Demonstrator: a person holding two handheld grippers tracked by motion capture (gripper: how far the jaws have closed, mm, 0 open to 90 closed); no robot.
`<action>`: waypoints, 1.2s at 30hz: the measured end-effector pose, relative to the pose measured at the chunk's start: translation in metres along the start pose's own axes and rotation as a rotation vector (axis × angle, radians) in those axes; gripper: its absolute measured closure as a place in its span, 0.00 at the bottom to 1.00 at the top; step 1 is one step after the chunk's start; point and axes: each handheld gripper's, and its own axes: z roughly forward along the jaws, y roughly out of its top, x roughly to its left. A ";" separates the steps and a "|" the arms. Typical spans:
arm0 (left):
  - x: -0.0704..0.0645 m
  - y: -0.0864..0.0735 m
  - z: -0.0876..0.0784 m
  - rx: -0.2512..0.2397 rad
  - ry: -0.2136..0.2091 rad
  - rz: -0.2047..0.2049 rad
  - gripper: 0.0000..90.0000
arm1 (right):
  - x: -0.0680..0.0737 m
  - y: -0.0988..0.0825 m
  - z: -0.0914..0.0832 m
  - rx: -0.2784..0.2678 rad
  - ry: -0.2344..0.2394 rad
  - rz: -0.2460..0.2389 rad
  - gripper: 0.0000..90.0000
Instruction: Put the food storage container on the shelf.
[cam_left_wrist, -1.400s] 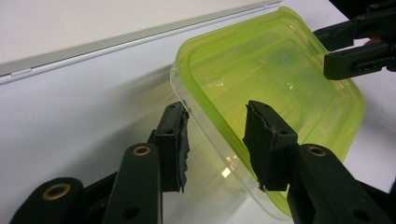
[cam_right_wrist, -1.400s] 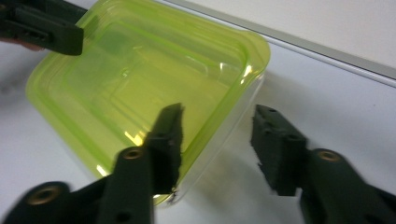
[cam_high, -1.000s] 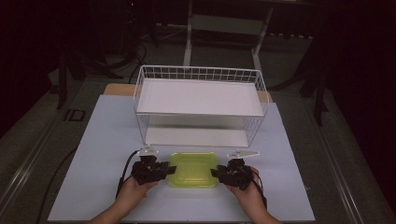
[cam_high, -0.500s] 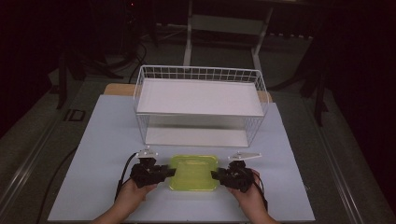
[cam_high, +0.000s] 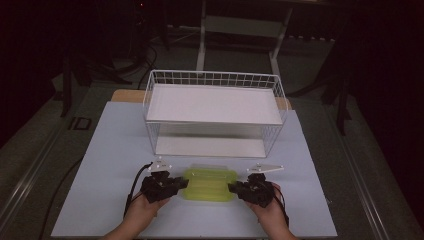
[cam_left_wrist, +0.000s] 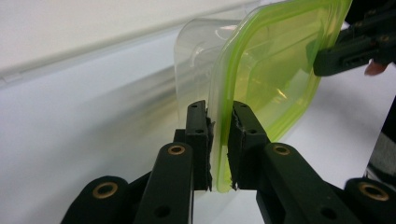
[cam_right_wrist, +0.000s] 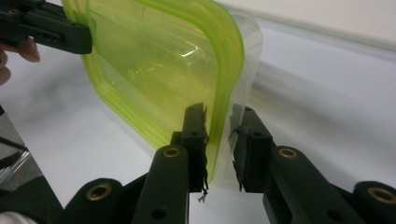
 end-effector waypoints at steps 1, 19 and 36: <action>0.001 0.003 -0.001 -0.007 -0.001 -0.001 0.89 | 0.000 0.002 -0.001 -0.010 -0.003 -0.003 0.85; 0.023 0.045 0.015 -0.098 0.011 -0.018 0.89 | -0.023 0.049 -0.003 -0.105 -0.047 0.028 0.85; 0.050 0.057 0.046 -0.106 0.034 -0.070 0.89 | -0.046 0.063 0.026 -0.143 -0.127 0.046 0.84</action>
